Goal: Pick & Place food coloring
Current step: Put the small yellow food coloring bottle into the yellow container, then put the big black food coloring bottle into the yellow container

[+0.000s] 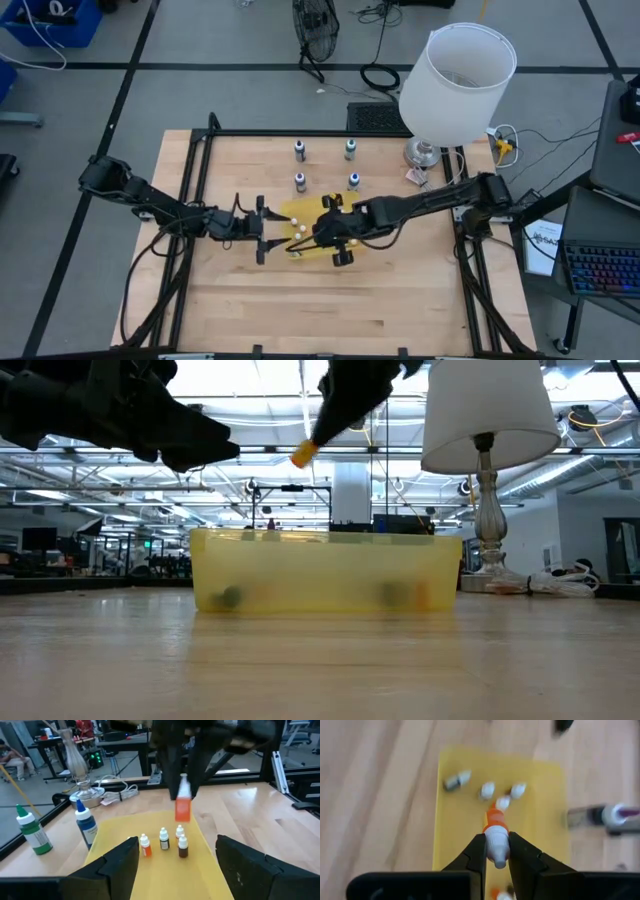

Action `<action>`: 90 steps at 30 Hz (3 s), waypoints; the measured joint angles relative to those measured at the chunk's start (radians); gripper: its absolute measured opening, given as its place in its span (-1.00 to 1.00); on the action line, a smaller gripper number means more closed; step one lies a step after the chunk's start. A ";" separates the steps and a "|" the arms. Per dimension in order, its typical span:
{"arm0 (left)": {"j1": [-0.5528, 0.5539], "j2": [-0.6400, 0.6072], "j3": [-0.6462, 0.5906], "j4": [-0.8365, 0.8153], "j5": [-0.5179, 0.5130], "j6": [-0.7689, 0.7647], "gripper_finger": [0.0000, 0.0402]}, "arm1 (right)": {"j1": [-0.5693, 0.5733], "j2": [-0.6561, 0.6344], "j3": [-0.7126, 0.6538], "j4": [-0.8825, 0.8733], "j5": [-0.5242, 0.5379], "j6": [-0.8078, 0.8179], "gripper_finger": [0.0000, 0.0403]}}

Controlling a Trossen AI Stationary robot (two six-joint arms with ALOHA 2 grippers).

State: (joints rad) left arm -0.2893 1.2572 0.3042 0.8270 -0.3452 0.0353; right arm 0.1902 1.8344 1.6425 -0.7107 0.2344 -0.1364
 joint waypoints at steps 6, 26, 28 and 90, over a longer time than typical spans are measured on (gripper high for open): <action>0.002 0.000 0.000 -0.009 -0.024 -0.016 0.32 | 0.000 0.134 0.073 -0.163 -0.053 0.005 -0.78; 0.002 0.000 -0.001 -0.016 -0.031 -0.016 0.33 | -0.011 0.263 0.080 -0.260 -0.132 -0.025 -0.78; 0.002 0.000 -0.001 -0.016 -0.031 -0.016 0.33 | -0.011 0.263 0.080 -0.258 -0.160 -0.026 -0.78; 0.173 -0.006 0.015 -0.015 -0.041 -0.112 0.33 | -0.104 -1.322 -1.304 0.861 0.153 0.134 -0.30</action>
State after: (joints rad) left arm -0.1162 1.2507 0.3191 0.8124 -0.3862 -0.0769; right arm 0.0861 0.5123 0.3382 0.1499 0.3874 -0.0019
